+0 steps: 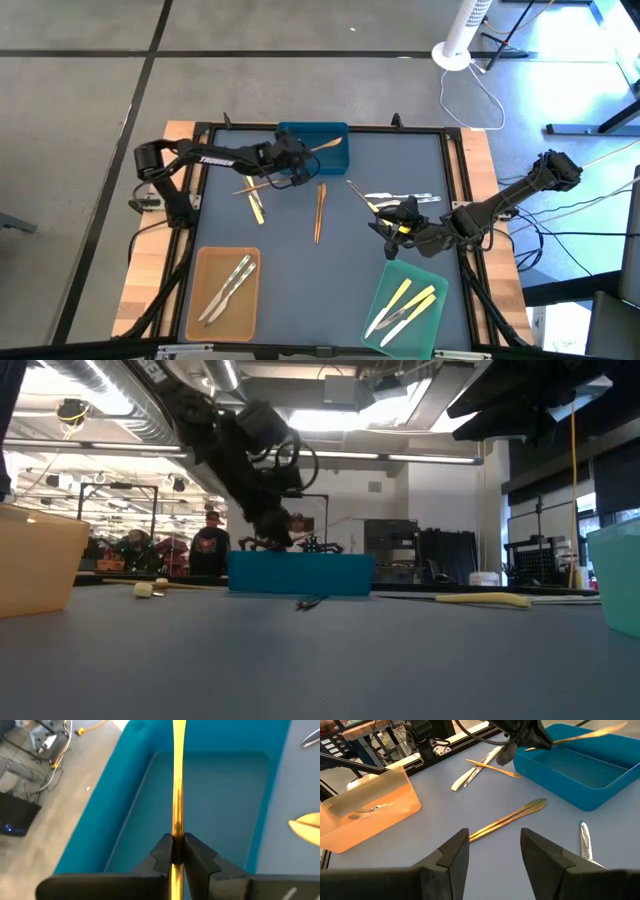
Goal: Sort silverware by color (type)
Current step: Put the gold knife into the blue bin
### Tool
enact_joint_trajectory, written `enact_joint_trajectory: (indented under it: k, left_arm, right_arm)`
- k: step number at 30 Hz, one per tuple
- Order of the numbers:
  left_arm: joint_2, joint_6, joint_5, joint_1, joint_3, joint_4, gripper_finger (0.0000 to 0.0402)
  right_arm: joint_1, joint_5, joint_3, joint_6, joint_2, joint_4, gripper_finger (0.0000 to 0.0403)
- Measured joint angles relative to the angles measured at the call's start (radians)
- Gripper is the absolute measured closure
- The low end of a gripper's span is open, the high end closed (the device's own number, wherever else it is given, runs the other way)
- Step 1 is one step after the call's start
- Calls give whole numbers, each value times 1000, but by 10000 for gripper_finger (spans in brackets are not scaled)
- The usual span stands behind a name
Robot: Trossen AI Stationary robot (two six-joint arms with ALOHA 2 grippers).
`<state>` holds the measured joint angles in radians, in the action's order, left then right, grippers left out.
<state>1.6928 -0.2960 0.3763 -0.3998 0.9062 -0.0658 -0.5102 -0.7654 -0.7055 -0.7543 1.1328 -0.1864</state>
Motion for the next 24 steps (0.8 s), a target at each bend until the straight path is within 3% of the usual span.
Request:
enact_joint_trajectory:
  k: [16, 24]
  left_arm:
    - [18, 7, 0, -20, 0, 1, 375]
    - [18, 9, 0, -20, 0, 1, 329]
  right_arm:
    - [0, 0, 0, 0, 0, 0, 239]
    - [0, 0, 0, 0, 0, 0, 239]
